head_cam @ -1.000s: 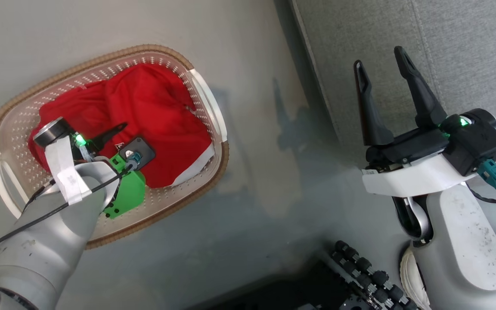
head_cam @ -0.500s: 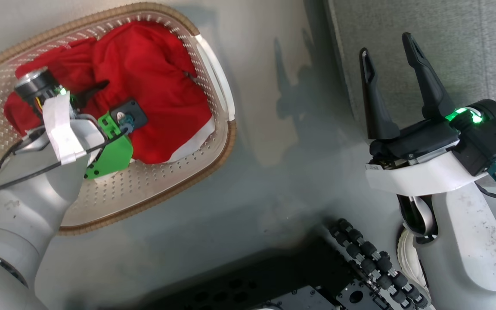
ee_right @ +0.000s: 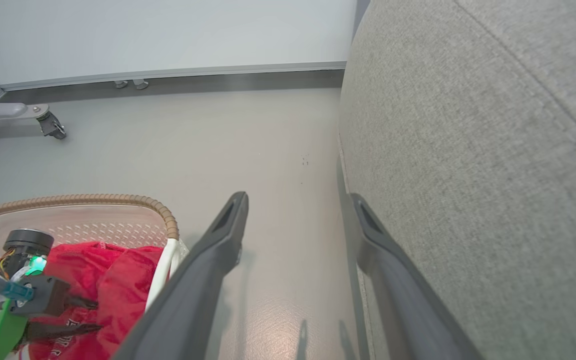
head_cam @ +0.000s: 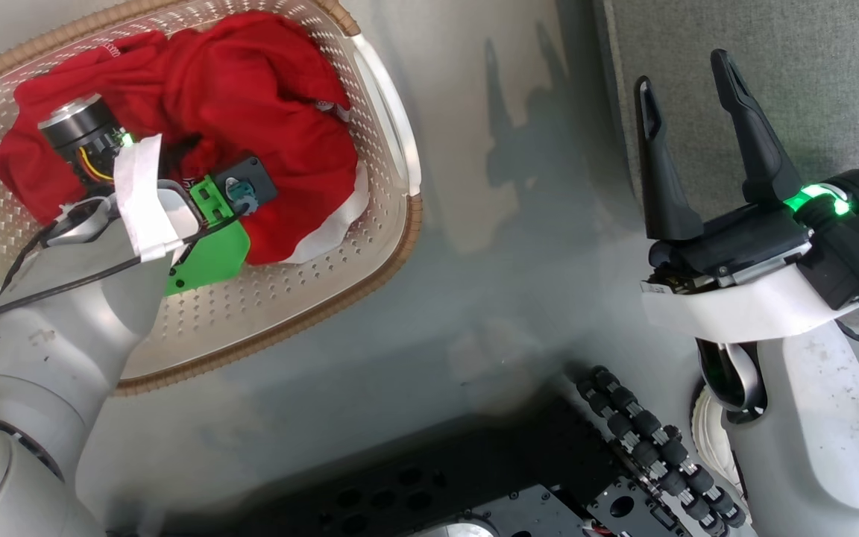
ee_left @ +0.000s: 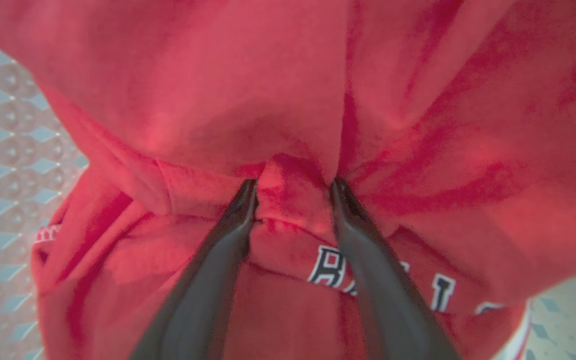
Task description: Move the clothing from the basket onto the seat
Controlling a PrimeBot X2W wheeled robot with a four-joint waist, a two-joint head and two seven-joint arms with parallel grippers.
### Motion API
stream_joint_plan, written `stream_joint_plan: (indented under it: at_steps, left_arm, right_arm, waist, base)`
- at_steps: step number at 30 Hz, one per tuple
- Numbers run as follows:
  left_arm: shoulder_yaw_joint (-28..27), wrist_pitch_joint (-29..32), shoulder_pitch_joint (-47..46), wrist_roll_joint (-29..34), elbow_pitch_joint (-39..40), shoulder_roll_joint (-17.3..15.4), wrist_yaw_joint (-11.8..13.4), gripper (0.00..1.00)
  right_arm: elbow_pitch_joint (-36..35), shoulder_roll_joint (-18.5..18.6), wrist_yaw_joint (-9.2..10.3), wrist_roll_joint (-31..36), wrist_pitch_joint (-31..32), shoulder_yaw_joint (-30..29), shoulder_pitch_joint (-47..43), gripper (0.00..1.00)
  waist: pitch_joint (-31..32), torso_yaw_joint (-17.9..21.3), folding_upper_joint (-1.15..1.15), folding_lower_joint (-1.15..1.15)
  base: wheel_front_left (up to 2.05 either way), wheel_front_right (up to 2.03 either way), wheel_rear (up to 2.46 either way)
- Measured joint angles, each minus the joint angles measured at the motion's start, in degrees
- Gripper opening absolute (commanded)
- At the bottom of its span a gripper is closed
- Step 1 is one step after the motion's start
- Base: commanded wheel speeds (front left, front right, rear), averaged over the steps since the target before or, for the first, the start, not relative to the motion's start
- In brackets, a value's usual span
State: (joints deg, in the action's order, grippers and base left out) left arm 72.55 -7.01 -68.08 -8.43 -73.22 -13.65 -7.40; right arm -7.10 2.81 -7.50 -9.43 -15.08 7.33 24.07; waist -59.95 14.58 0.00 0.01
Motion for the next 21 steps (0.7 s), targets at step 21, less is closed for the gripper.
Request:
stream_joint_plan:
  at_steps: [21]
  left_arm:
    - [0.56,-7.17,2.82,-5.30,1.55,4.77,0.00,0.00]
  right_arm:
    - [2.97,-0.01,0.00,1.92,0.00,-0.55,0.74,1.00]
  waist:
    - [7.24,-2.53,0.00,0.00]
  base:
    - [0.00,0.00,0.00]
